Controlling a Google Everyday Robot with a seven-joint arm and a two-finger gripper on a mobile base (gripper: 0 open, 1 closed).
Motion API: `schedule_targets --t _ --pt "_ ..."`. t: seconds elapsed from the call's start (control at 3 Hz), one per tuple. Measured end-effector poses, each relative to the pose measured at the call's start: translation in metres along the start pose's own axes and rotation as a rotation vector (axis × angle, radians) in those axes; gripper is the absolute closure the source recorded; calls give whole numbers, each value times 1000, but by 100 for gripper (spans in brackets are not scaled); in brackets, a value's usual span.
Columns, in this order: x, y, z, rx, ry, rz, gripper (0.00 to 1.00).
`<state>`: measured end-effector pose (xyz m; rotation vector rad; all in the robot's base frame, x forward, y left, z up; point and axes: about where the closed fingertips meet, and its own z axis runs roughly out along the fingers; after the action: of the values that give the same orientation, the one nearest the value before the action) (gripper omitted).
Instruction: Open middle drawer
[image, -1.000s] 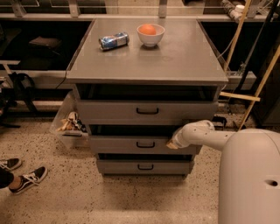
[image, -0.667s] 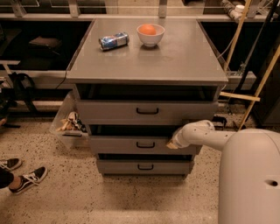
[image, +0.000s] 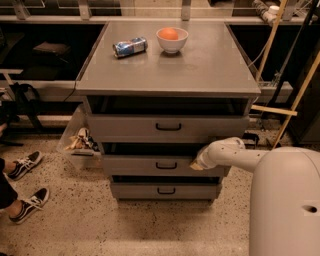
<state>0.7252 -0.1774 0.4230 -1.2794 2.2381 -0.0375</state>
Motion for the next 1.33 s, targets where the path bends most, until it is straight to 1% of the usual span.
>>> schedule_targets --t 1.0,1.33 --pt "9 6 -4 0 2 -25 100" --pt "13 9 -7 2 0 -21 100"
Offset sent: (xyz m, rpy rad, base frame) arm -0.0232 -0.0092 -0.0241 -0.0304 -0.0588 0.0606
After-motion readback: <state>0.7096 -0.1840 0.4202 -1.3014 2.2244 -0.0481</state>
